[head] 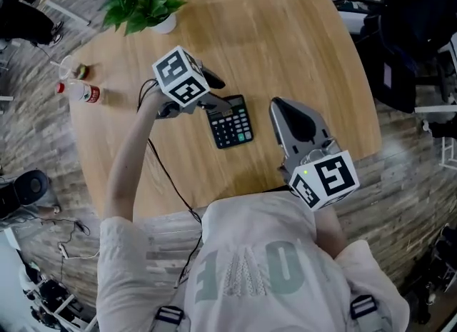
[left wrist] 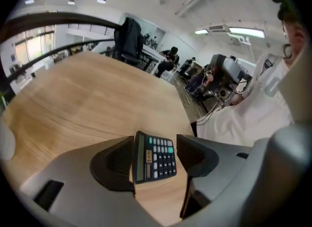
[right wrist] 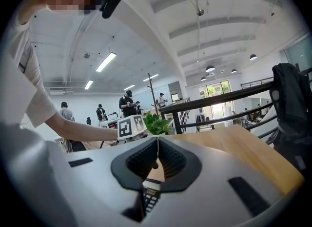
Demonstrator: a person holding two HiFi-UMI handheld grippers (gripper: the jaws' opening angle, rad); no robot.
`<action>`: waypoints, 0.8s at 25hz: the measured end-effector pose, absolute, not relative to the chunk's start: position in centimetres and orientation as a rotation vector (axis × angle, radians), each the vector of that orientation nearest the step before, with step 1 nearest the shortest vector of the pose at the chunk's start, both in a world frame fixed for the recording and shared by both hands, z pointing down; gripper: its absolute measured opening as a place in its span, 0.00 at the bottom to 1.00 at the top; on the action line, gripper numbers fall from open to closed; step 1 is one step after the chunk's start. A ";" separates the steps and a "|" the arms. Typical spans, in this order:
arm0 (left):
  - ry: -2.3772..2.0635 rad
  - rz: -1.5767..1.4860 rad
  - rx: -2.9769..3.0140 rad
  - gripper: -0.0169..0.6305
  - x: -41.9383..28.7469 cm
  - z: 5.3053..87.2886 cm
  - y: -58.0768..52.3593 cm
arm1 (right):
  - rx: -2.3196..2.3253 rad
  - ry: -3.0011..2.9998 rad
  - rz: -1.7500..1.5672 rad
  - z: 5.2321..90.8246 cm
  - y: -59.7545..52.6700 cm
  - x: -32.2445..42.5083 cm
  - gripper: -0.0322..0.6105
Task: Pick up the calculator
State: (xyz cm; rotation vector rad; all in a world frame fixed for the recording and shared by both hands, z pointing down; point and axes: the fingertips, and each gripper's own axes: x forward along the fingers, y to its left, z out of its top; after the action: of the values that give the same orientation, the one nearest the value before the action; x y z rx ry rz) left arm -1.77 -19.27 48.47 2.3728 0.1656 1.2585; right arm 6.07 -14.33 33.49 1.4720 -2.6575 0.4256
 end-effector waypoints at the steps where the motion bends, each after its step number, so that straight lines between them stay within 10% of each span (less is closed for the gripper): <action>1: 0.221 1.279 2.321 0.45 -1.7 49.6 -18.9 | 1.474 -2.649 0.443 33.8 -14.6 6.1 0.08; 20: 0.691 1.387 1.841 0.44 -1.7 57.0 -15.5 | 1.350 -2.576 0.641 39.6 -18.4 4.9 0.08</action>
State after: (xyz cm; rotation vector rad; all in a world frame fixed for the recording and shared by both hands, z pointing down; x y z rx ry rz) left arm -1.73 -15.55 56.96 1.8412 0.6906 1.3874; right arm 4.93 -18.40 39.60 1.3503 -2.5758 0.6410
